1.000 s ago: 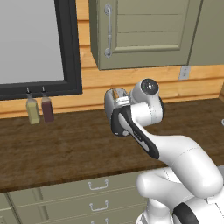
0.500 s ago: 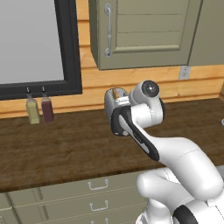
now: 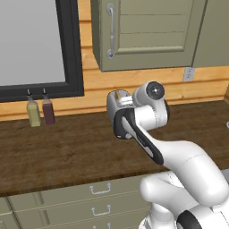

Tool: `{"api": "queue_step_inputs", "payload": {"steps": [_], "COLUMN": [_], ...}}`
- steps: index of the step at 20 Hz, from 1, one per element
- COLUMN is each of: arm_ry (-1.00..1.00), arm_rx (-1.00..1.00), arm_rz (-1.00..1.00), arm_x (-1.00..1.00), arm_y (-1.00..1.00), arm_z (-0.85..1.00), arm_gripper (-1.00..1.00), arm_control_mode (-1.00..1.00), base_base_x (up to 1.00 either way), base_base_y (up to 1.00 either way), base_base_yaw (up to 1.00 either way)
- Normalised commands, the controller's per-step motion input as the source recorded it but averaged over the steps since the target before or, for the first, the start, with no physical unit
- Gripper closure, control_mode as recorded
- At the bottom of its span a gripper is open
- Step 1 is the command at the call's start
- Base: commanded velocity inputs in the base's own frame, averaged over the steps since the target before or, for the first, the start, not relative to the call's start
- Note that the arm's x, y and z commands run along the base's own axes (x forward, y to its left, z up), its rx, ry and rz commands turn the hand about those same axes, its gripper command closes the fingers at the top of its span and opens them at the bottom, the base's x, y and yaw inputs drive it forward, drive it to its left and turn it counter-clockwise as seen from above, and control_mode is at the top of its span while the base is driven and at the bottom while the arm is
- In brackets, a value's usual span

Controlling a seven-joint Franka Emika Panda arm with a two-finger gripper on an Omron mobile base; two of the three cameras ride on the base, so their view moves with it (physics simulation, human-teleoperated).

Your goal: Start the toaster. Once the lever pops up, take the bread to the plate on the dining counter.

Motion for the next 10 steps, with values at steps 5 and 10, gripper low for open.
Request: {"api": "queue_step_inputs", "payload": {"steps": [5,10], "arm_ry": [0.00,0.05], "arm_rx": [0.00,0.00], "arm_rz": [0.00,0.00], "arm_x": [0.00,0.00], "arm_y": [0.00,0.00], "arm_z": [0.13,0.05], "arm_gripper": [-1.00,-1.00], "arm_control_mode": [-1.00,-1.00], "base_base_x": [0.00,0.00], "base_base_y": [0.00,0.00], "base_base_yaw": [0.00,0.00]}}
